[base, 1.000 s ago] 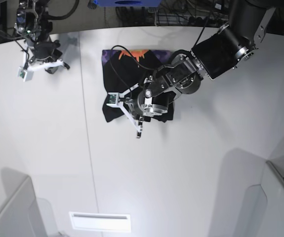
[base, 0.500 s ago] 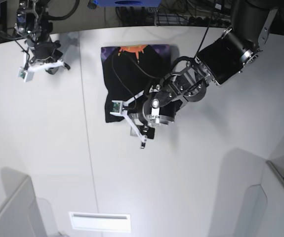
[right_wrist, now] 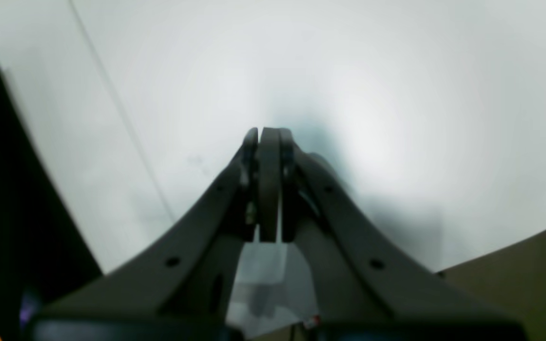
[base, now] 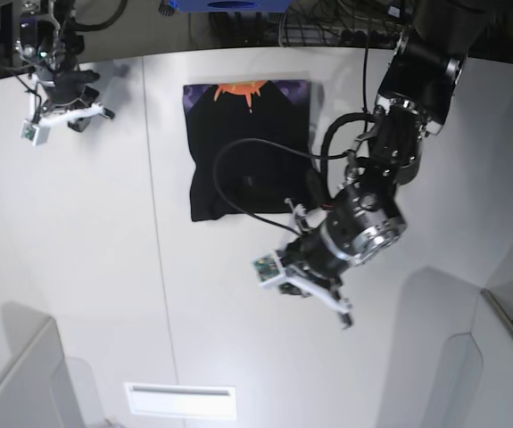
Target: Fold the T-shirt properly
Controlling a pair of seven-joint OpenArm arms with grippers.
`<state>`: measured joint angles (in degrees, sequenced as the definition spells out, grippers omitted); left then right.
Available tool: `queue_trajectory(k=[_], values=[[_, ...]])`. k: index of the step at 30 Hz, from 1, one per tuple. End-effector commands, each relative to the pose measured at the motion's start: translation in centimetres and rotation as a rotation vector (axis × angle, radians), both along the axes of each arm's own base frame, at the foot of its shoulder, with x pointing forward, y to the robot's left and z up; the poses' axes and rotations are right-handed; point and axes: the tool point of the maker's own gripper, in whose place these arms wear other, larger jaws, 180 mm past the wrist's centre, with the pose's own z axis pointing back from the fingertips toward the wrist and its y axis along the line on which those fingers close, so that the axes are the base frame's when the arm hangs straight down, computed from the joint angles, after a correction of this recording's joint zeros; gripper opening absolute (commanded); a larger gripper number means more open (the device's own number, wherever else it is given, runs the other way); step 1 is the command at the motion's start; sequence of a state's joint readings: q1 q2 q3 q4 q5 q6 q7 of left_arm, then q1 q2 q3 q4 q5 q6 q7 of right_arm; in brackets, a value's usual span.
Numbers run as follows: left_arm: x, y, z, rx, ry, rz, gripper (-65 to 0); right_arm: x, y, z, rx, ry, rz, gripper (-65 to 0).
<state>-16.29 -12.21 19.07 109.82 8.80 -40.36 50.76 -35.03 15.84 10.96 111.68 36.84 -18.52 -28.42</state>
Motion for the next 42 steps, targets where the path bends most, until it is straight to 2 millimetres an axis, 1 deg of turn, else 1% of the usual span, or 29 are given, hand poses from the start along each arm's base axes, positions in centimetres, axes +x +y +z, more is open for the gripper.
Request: queue_trajectory(k=[1,3,4,5,6,8,9,11,13,14,16,17,19,21,22,24,26,29,31,34,35,37,40,42], values=[[0.2,1.6,1.4,-0.012,-0.042,0.035,-65.0,0.1,-0.9,1.2,-0.070,-0.041,0.024,-65.0],[-0.5,4.6,1.1,-0.039,-0.045,0.104,-65.0,-0.8,-2.1,2.2,-0.202,-0.064,0.057,-65.0],[-1.2,5.8,0.2,-0.061,-0.033,0.121,-65.0,-1.3,-2.5,2.5,-0.263,-0.068,0.088,-65.0],[-1.8,6.8,-0.2,-0.089,-0.033,0.131,-65.0,-1.9,-2.5,2.6,-0.310,-0.062,0.131,-65.0],[-2.6,7.6,-0.7,-0.134,-0.035,0.127,-65.0,-2.4,-2.1,2.7,-0.339,-0.059,0.190,-65.0],[-5.0,8.7,-1.9,-0.220,-0.038,0.118,-65.0,-3.7,-0.9,2.2,-0.345,-0.040,0.298,-65.0],[-6.2,9.1,-2.3,-0.264,-0.040,0.114,-65.0,-4.4,-0.3,1.9,-0.333,-0.027,0.335,-65.0],[-9.6,10.6,-3.6,-0.337,-0.027,0.127,-65.0,-6.2,0.8,1.2,-0.314,0.013,0.414,-65.0],[-12.7,11.8,-4.8,-0.390,0.007,0.165,-65.0,-8.1,0.7,0.7,-0.335,0.066,0.458,-65.0],[-14.6,12.5,-5.9,-0.402,0.041,0.205,-65.0,-8.8,0.6,0.5,-0.352,0.090,0.474,-65.0],[-17.9,13.4,-7.5,-0.426,0.101,0.276,-65.0,-9.9,0.2,0.3,-0.390,0.125,0.504,-65.0],[-19.3,13.5,-8.0,-0.438,0.127,0.295,-65.0,-10.3,0.0,0.3,-0.409,0.139,0.517,-65.0],[-22.4,13.0,-8.6,-0.490,0.166,0.325,-65.0,-11.4,0.1,0.0,-0.436,0.174,0.555,-65.0],[-24.6,12.6,-8.7,-0.555,0.167,0.359,-65.0,-12.3,-0.1,-0.1,-0.440,0.201,0.585,-65.0],[-25.8,12.4,-8.8,-0.589,0.162,0.381,-65.0,-12.8,0.3,-0.2,-0.431,0.211,0.610,-65.0],[-27.9,12.6,-9.2,-0.630,0.161,0.425,-65.0,-13.6,0.7,-0.4,-0.425,0.231,0.664,-65.0],[-29.9,13.0,-10.0,-0.655,0.171,0.469,-65.0,-14.8,0.9,-0.7,-0.412,0.264,0.703,-65.0],[-33.4,13.6,-11.9,-0.691,0.228,0.527,-65.0,-17.0,1.7,-1.1,-0.373,0.312,0.734,-65.0],[-35.6,14.2,-13.4,-0.707,0.272,0.571,-65.0,-18.6,2.3,-1.5,-0.346,0.347,0.752,-65.0],[-39.5,15.4,-16.7,-0.714,0.361,0.667,-65.0,-21.3,3.7,-2.8,-0.284,0.409,0.785,-65.0],[-40.1,15.9,-17.6,-0.713,0.377,0.682,-65.0,-22.6,4.2,-3.4,-0.259,0.447,0.797,-65.0],[-42.7,16.6,-20.1,-0.689,0.449,0.723,-65.0,-25.5,5.4,-5.1,-0.205,0.536,0.828,-65.0],[-45.9,16.7,-23.8,-0.643,0.568,0.747,-65.0,-29.2,6.8,-8.2,-0.144,0.646,0.886,-65.0],[-47.7,16.3,-25.6,-0.641,0.627,0.766,-65.0,-30.8,7.2,-10.2,-0.124,0.699,0.912,-65.0]])
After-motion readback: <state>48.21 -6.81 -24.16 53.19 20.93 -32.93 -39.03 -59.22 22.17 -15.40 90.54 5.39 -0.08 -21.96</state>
